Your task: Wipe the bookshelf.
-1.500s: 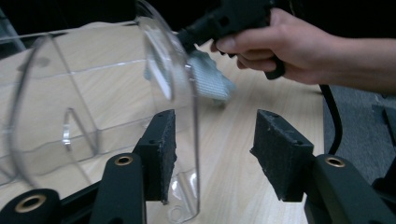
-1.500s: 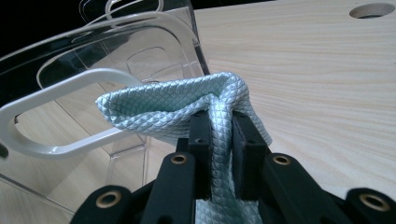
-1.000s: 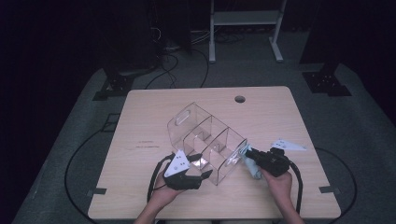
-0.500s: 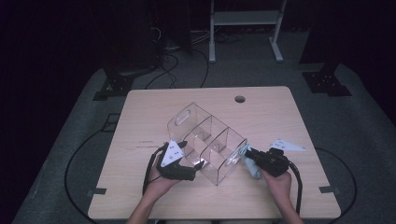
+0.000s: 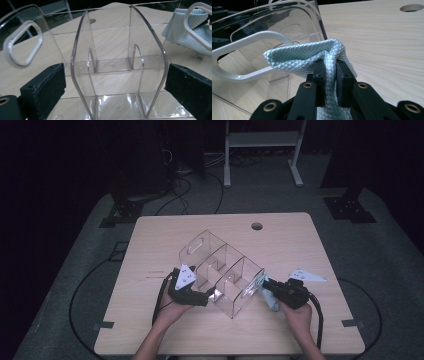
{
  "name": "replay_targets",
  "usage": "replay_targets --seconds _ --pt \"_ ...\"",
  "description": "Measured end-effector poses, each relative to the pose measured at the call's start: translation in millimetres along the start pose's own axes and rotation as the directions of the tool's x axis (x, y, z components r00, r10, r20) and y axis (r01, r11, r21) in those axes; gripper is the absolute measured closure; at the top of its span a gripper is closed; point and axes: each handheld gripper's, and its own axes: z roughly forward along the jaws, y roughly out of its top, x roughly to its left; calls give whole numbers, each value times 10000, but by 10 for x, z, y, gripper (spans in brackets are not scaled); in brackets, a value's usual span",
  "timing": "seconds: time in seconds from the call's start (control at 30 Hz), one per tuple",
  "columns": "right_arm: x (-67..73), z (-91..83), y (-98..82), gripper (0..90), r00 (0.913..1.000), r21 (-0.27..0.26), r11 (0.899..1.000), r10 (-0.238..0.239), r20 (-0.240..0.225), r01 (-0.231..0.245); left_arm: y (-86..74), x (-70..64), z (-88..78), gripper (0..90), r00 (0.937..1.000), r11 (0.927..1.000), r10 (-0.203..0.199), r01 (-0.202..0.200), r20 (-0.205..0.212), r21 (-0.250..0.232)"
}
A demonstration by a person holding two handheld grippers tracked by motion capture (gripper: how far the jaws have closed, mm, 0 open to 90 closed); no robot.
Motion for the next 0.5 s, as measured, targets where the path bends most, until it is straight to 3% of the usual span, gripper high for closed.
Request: replay_targets --seconds 0.07,0.33,0.43,0.5 --pt "0 2 1 795 10000 4 10000 -14 14 14 -14 -11 28 23 9998 10000 -71 71 191 13" --pt "9 4 12 796 10000 15 10000 -80 1 80 -45 -2 159 19 9994 9994 -310 308 133 150" --pt "31 16 11 796 9999 33 9999 -130 -19 130 -54 -23 192 20 9996 9996 -281 282 -93 60" --pt "43 25 19 796 9998 61 9997 -223 16 223 -72 15 168 62 9983 9983 -577 577 -2 -103"
